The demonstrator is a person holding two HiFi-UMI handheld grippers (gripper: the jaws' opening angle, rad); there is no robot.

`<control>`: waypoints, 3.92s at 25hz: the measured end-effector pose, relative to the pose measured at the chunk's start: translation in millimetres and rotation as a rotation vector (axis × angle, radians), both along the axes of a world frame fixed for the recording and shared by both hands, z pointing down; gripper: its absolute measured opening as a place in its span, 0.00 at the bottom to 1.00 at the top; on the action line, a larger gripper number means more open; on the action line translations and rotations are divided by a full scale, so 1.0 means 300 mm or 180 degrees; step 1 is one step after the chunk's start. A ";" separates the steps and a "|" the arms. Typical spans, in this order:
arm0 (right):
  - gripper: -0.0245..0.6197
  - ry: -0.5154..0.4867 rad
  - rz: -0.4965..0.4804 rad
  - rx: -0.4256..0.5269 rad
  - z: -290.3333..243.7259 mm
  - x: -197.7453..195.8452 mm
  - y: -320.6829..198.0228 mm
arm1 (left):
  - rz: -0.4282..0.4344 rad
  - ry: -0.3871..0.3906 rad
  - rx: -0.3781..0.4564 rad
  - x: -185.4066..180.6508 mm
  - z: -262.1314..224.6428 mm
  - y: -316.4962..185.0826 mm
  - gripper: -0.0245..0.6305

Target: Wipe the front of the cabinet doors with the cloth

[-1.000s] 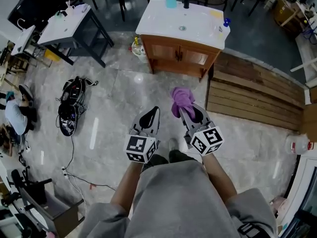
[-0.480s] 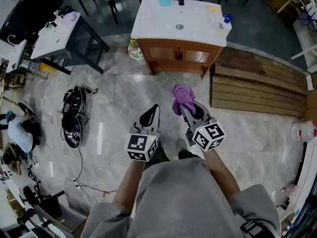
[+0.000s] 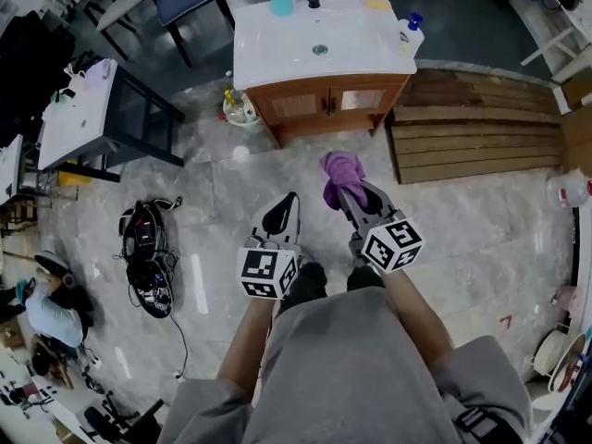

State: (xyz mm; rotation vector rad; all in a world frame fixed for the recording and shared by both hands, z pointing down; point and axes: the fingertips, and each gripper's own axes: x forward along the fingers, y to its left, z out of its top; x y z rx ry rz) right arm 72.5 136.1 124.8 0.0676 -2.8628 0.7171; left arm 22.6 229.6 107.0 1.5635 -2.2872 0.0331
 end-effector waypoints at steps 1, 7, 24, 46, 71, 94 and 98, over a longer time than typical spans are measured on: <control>0.15 0.0014 0.0048 0.0001 0.005 -0.016 0.011 | 0.0040 0.0009 0.0000 -0.022 0.003 0.011 0.05; 0.15 0.0043 0.0326 -0.0073 0.035 -0.096 0.048 | 0.0252 0.0011 -0.0046 -0.139 0.031 0.048 0.05; 0.15 0.0085 0.0663 -0.0207 0.130 -0.298 -0.146 | 0.0524 0.0050 -0.0154 -0.385 0.126 -0.179 0.05; 0.15 0.0123 0.1360 -0.0539 0.381 -0.427 -0.363 | 0.1207 -0.0213 -0.0557 -0.543 0.352 -0.482 0.05; 0.15 0.0086 0.2000 -0.1098 0.829 -0.603 -0.424 | 0.1766 -0.0370 -0.1025 -0.703 0.734 -0.588 0.05; 0.14 0.0026 0.2083 -0.1215 1.253 -0.689 -0.474 | 0.2043 -0.0405 -0.1251 -0.760 1.131 -0.705 0.05; 0.14 0.0010 0.2099 -0.1238 1.323 -0.711 -0.496 | 0.2100 -0.0428 -0.1289 -0.759 1.190 -0.718 0.05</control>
